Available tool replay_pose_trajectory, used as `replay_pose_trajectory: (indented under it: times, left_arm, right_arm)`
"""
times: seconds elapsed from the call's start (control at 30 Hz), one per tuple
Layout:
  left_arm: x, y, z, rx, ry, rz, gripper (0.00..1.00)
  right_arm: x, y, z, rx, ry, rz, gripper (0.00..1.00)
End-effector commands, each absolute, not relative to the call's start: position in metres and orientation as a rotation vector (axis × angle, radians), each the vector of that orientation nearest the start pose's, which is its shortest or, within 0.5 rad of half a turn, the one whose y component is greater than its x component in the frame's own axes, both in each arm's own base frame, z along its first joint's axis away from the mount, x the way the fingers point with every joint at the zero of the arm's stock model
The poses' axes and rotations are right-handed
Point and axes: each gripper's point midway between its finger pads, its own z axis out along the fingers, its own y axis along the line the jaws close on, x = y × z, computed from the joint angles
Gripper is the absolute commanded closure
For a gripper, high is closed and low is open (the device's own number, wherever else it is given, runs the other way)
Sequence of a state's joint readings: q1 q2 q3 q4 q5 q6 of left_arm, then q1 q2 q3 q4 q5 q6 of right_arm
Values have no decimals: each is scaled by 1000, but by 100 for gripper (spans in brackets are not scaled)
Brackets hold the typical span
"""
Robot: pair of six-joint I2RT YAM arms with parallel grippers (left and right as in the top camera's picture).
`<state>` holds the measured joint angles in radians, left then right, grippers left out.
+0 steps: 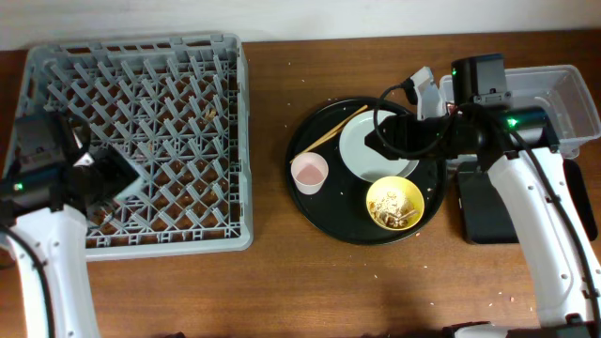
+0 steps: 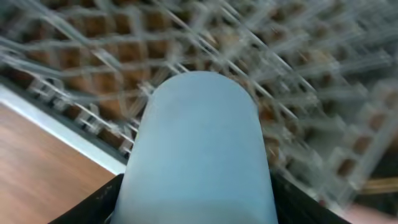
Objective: Sort waste into correct bins and load items into the dishwasher rack
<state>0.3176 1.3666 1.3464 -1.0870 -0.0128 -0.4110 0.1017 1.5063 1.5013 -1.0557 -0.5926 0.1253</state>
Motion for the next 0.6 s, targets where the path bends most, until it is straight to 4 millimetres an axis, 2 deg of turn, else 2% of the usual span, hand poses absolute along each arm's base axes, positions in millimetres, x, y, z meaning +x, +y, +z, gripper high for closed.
replay_pose_trajectory:
  times: [0.0, 0.07, 0.1, 0.17, 0.23, 0.27, 0.3, 0.33, 0.4, 0.43, 0.47, 0.53, 0.57]
  left_arm:
    - [313, 140, 178, -1089, 2507, 228, 34]
    - [324, 144, 152, -1105, 2560, 232, 33]
    - [326, 145, 144, -1120, 2573, 233, 33]
    - [325, 150, 117, -1204, 2628, 187, 33]
    - [325, 146, 105, -1237, 2660, 97, 24]
    - [328, 141, 106, -1246, 2656, 13, 2]
    - [331, 135, 110, -1247, 2650, -79, 1]
    - [336, 126, 117, -1195, 2661, -156, 1]
    - [345, 101, 145, -945, 2697, -304, 1]
    - [349, 79, 173, -751, 2684, -394, 1]
    - [353, 34, 218, -430, 2582, -601, 1]
    - [347, 2, 252, -223, 2478, -759, 1]
    - [343, -8, 263, -184, 2447, -813, 1]
  right_arm:
    - [341, 128, 249, -203, 2570, 810, 38]
    - [341, 128, 248, -203, 2571, 811, 38]
    - [341, 128, 248, -202, 2573, 811, 38]
    - [339, 128, 248, -200, 2579, 812, 38]
    - [339, 129, 247, -206, 2581, 812, 37]
    - [339, 134, 243, -227, 2593, 775, 37]
    - [341, 143, 232, -276, 2621, 684, 37]
    - [343, 151, 222, -311, 2641, 621, 34]
    - [357, 166, 192, -315, 2686, 439, 35]
    - [366, 179, 180, -330, 2685, 436, 43]
    - [381, 203, 151, -343, 2701, 452, 45]
    - [390, 214, 114, -295, 2765, 456, 45]
    - [392, 216, 91, -263, 2811, 450, 49]
